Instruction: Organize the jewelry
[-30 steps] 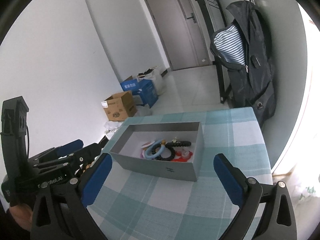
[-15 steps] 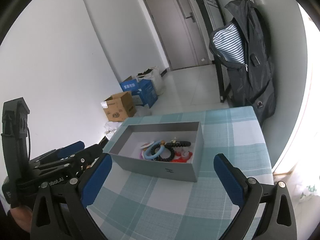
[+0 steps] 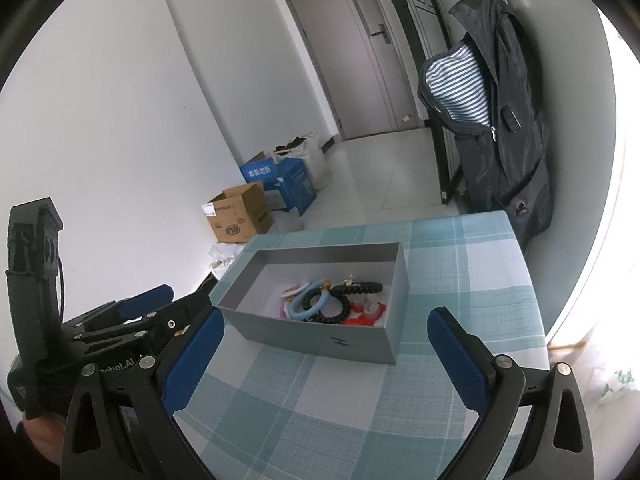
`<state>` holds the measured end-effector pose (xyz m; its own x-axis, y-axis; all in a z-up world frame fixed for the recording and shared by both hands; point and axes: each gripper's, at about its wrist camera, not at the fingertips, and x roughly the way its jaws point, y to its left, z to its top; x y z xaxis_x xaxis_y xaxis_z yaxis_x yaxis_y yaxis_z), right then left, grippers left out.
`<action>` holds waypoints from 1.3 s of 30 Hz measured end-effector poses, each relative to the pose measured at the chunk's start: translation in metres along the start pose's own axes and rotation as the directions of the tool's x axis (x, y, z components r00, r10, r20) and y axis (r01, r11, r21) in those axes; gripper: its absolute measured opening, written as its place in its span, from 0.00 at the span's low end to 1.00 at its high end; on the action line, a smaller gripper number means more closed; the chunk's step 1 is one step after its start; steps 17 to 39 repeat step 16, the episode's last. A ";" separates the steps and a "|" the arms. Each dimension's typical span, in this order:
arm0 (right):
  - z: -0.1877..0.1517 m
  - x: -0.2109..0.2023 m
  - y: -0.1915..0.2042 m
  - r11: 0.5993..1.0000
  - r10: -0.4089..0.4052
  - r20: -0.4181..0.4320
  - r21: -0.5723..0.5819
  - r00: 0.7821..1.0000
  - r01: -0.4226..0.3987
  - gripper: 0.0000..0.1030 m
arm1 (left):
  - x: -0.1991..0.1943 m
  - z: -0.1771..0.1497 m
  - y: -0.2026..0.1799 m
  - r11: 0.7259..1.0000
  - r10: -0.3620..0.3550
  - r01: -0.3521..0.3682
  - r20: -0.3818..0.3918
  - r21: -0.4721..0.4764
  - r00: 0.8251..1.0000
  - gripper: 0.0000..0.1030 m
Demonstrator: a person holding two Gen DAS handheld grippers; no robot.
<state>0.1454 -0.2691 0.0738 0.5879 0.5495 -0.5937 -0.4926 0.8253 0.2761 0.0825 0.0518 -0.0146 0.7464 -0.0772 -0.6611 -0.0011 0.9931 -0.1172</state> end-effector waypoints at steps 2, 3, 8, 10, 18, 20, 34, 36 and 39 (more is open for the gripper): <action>0.000 0.000 0.001 1.000 0.001 0.001 0.003 1.000 -0.001 1.00 | 0.000 0.000 0.000 1.000 -0.001 0.001 0.000 -0.001 1.000 0.64; 0.000 0.000 0.000 1.000 0.002 0.001 0.003 1.000 -0.002 1.00 | 0.000 0.000 0.000 1.000 0.000 0.000 0.001 0.000 1.000 0.64; -0.001 0.001 0.001 1.000 0.003 -0.002 -0.003 1.000 -0.003 1.00 | 0.001 0.000 0.001 1.000 -0.004 0.004 -0.007 -0.007 1.000 0.65; -0.001 0.001 0.001 1.000 0.002 -0.002 -0.003 1.000 -0.002 1.00 | 0.002 0.001 0.002 1.000 -0.003 0.003 -0.007 -0.012 1.000 0.65; -0.001 0.002 0.001 1.000 0.002 -0.003 -0.001 1.000 -0.002 1.00 | 0.001 0.001 0.001 1.000 -0.020 0.020 0.003 -0.012 1.000 0.65; -0.001 0.002 0.001 1.000 0.002 -0.003 -0.001 1.000 -0.002 1.00 | 0.001 0.001 0.001 1.000 -0.020 0.020 0.003 -0.012 1.000 0.65; -0.001 0.002 0.001 1.000 0.002 -0.003 -0.001 1.000 -0.002 1.00 | 0.001 0.001 0.001 1.000 -0.020 0.020 0.003 -0.012 1.000 0.65; -0.001 0.002 0.001 1.000 0.002 -0.003 -0.001 1.000 -0.002 1.00 | 0.001 0.001 0.001 1.000 -0.020 0.020 0.003 -0.012 1.000 0.65; -0.001 0.002 0.001 1.000 0.002 -0.003 -0.001 1.000 -0.002 1.00 | 0.001 0.001 0.001 1.000 -0.020 0.020 0.003 -0.012 1.000 0.65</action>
